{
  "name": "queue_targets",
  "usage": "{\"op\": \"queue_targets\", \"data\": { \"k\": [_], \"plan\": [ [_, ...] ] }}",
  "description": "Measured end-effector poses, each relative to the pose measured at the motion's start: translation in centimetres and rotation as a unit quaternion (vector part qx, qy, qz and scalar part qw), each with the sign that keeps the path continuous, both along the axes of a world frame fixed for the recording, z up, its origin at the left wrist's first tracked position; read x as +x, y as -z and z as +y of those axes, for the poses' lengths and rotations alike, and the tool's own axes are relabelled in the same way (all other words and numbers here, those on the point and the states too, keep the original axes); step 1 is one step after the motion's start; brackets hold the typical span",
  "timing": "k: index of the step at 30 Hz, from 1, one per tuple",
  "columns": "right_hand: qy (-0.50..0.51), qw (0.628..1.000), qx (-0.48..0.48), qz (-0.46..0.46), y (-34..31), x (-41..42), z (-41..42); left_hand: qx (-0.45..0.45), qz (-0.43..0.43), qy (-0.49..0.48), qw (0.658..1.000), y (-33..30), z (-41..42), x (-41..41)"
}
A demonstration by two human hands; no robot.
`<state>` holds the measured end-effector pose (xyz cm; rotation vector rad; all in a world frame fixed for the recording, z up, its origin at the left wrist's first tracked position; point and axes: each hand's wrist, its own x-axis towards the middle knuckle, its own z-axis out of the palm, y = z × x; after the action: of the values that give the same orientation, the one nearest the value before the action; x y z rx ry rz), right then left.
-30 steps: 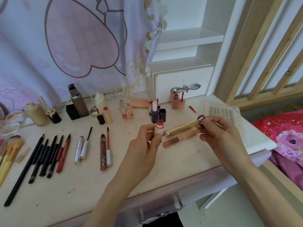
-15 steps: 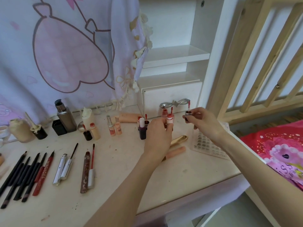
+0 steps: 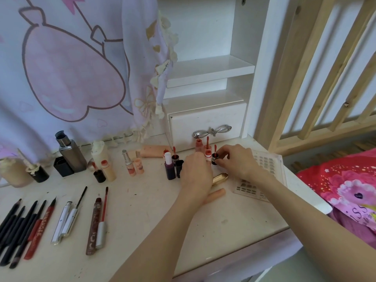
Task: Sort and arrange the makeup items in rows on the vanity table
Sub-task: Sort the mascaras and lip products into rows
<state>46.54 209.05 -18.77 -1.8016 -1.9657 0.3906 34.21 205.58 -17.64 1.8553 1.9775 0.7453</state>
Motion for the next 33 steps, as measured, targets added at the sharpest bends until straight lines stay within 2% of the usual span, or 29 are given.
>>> {"op": "queue_targets", "data": {
  "k": [8,15,18,22,28,31,33],
  "plan": [
    [0.006,1.0,0.01,0.0,0.0,0.4,-0.3,-0.008,-0.043,0.011,0.999,0.2,-0.2,-0.6],
    [-0.015,0.989,0.111,0.096,-1.0,0.7,-5.1,0.068,-0.049,0.115,0.99,-0.7,-3.7,-3.6],
    [-0.079,0.987,0.125,0.063,-0.8,-0.4,-7.6,0.09,-0.016,0.154,0.984,-0.3,-5.4,-5.4],
    [-0.139,0.981,0.137,-0.01,0.0,-1.4,-9.6,0.111,0.021,0.156,0.981,0.8,-7.2,-7.5],
    [-0.156,0.97,0.129,-0.137,1.0,-2.4,-10.3,0.086,0.074,0.177,0.978,2.6,-8.5,-8.7],
    [-0.163,0.965,0.129,-0.162,1.1,-2.6,-10.9,0.097,0.075,0.182,0.976,3.1,-8.8,-8.8],
    [-0.176,0.964,0.132,-0.147,1.0,-2.6,-11.6,0.102,0.054,0.192,0.975,3.0,-8.9,-9.2]
  ]
}}
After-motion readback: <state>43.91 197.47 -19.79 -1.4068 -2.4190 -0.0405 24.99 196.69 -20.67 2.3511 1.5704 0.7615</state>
